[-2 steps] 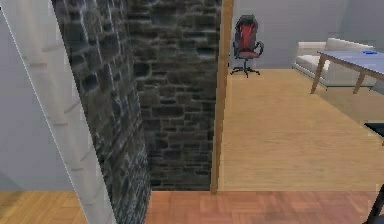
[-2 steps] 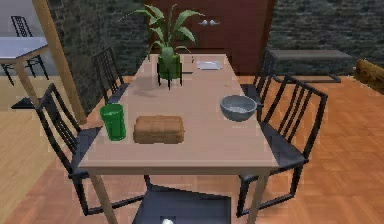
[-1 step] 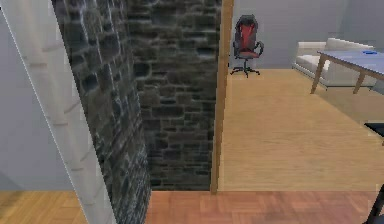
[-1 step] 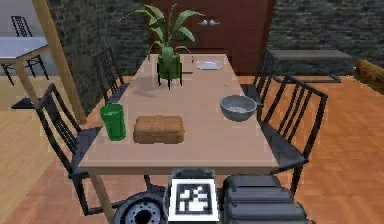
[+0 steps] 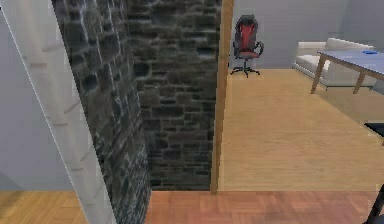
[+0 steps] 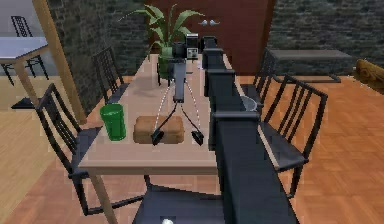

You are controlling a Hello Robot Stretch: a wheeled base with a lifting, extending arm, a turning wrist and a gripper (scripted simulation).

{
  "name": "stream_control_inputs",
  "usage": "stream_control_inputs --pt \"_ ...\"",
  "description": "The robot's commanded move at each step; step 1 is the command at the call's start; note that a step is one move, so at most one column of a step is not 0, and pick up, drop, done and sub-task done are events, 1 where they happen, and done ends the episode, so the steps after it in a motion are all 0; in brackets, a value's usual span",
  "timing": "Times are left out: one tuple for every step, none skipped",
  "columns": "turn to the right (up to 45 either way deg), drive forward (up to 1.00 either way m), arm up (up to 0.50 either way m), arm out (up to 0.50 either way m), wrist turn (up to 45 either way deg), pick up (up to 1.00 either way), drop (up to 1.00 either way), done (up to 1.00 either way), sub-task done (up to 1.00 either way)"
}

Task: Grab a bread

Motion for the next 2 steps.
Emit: stream_control_inputs --pt "0.0 0.00 0.00 0.00 45.0 0.00 0.00 0.00 0.00" --pt "0.0 0.00 0.00 0.00 45.0 0.00 0.00 0.00 0.00"
